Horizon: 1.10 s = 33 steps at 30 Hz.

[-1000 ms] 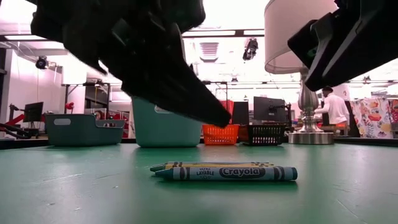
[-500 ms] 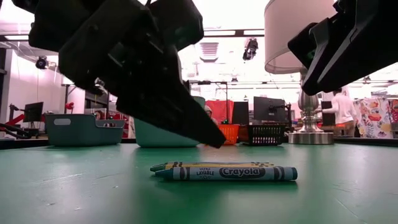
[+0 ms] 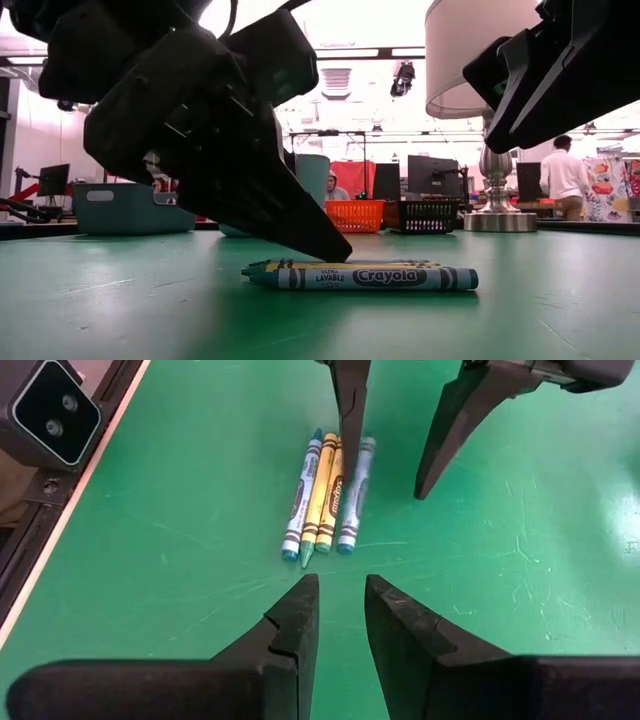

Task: Sort crayons
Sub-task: Put the blue crayon into the orange bin

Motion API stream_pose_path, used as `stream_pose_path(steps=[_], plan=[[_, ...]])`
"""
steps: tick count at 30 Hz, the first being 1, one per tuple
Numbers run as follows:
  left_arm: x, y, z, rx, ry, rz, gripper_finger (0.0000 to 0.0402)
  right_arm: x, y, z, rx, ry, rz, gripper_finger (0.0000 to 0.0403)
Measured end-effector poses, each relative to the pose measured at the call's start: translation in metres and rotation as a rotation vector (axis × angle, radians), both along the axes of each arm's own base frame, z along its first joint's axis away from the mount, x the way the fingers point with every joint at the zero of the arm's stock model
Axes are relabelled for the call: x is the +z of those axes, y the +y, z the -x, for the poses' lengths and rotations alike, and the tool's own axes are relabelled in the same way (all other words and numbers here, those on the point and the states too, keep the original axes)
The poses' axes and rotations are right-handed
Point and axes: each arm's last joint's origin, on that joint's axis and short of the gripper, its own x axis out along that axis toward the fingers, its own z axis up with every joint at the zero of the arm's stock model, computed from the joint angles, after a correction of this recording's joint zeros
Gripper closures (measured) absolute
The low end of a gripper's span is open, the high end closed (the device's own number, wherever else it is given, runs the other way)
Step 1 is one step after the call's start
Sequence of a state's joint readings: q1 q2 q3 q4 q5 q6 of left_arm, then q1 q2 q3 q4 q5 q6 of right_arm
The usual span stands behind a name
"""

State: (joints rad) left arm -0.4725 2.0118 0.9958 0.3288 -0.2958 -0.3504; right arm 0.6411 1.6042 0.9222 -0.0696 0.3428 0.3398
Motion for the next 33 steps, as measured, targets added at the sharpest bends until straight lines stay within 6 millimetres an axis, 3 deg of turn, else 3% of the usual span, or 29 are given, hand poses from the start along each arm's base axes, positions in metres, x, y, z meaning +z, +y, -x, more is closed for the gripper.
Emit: stream_pose_path(steps=[22,27,33], plan=[[-0.007,0.011,0.002,0.090,0.052,-0.114,0.0221,0.000,0.000,0.000,-0.006,0.001,-0.006,0.0326],[-0.007,0.012,0.003,0.067,0.055,-0.161,0.0265,0.000,0.000,0.000,-0.006,0.001,-0.006,0.0326],[-0.008,0.013,0.003,0.074,0.058,-0.201,0.0371,0.000,0.000,0.000,-0.002,0.001,-0.003,0.0326]])
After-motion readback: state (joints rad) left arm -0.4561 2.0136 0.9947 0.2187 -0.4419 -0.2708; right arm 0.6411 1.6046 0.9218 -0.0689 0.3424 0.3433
